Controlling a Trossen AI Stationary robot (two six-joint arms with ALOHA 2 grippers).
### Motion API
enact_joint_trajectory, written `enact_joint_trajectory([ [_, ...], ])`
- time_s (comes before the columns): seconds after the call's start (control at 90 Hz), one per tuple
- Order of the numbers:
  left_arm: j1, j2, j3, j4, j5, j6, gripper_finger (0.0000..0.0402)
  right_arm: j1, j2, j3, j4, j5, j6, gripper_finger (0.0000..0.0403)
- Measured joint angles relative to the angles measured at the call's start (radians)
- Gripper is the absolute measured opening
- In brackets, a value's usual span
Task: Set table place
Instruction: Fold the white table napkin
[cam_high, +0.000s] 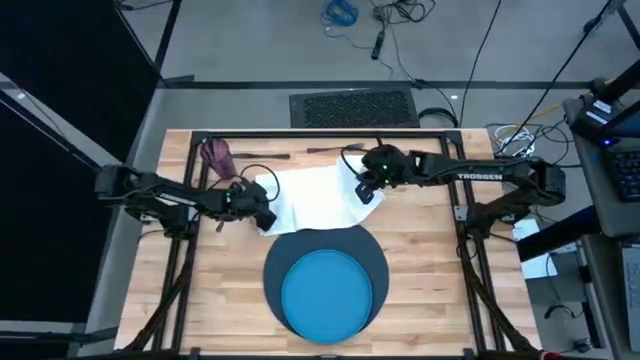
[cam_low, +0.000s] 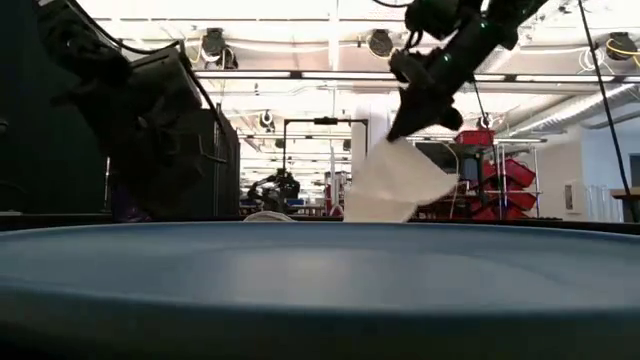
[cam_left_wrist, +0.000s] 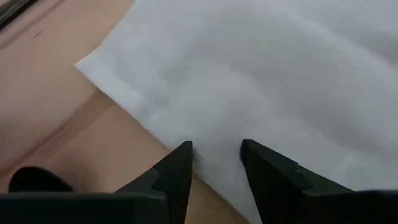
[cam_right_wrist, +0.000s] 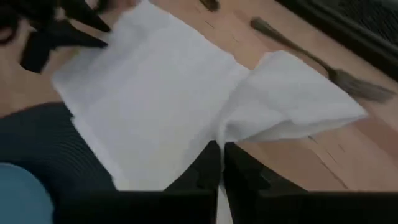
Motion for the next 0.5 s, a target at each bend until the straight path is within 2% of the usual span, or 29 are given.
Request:
enact_joint_trajectory([
  [0.289, 0.0, -0.14, 0.0, 0.004, -0.009, 0.033, 0.013, 0.006, 0.034, 0.002, 0.047, -0.001, 0.011, 0.0],
  [0.5, 0.0, -0.214, 0.0, -0.001, -0.014, 0.035, 0.013, 0.012, 0.108, 0.002, 0.184, -0.07, 0.013, 0.0],
])
